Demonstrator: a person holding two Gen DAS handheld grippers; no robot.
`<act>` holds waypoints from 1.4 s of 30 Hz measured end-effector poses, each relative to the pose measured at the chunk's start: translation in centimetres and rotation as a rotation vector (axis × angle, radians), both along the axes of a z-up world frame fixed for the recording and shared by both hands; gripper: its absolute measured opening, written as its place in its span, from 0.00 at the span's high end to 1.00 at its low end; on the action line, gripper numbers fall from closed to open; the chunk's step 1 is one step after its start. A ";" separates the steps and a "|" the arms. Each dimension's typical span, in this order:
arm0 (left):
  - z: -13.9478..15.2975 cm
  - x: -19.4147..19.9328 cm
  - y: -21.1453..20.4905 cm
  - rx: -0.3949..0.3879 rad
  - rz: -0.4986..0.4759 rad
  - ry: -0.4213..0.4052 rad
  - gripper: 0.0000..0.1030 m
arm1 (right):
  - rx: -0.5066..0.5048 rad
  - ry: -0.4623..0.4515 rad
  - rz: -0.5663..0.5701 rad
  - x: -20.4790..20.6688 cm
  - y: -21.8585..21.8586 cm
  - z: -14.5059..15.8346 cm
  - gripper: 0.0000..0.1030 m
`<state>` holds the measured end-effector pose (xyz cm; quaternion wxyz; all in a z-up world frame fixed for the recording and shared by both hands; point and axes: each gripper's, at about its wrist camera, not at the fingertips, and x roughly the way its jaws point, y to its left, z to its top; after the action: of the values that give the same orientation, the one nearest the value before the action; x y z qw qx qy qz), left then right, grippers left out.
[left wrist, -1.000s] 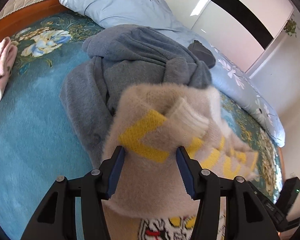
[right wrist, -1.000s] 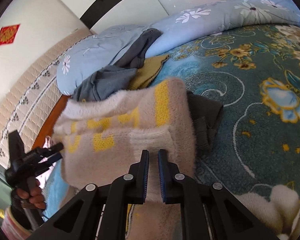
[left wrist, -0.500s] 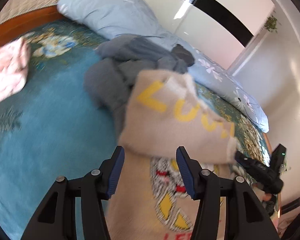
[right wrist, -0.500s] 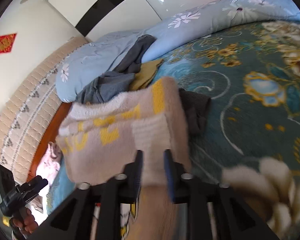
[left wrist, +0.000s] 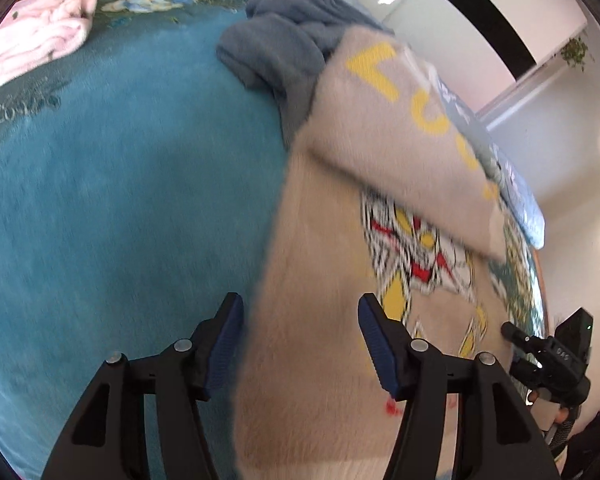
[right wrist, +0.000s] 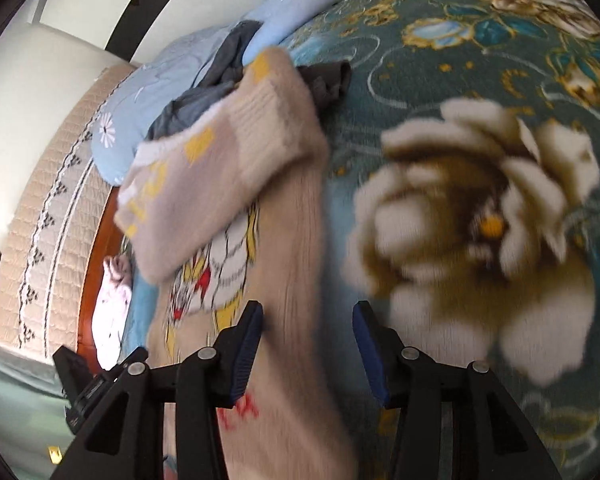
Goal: Fold clothes
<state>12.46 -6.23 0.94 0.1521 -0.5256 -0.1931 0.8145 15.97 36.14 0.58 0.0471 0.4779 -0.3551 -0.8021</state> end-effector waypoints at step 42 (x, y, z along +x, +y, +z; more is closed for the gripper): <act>0.2 9.2 -1.2 0.040 -0.027 -0.019 0.91 | -0.042 0.018 0.146 7.7 -5.3 0.7 0.89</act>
<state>21.70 -7.43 1.16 0.1718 -0.5326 -0.2035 0.8034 23.68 30.84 1.25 0.1187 0.4942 -0.3354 -0.7932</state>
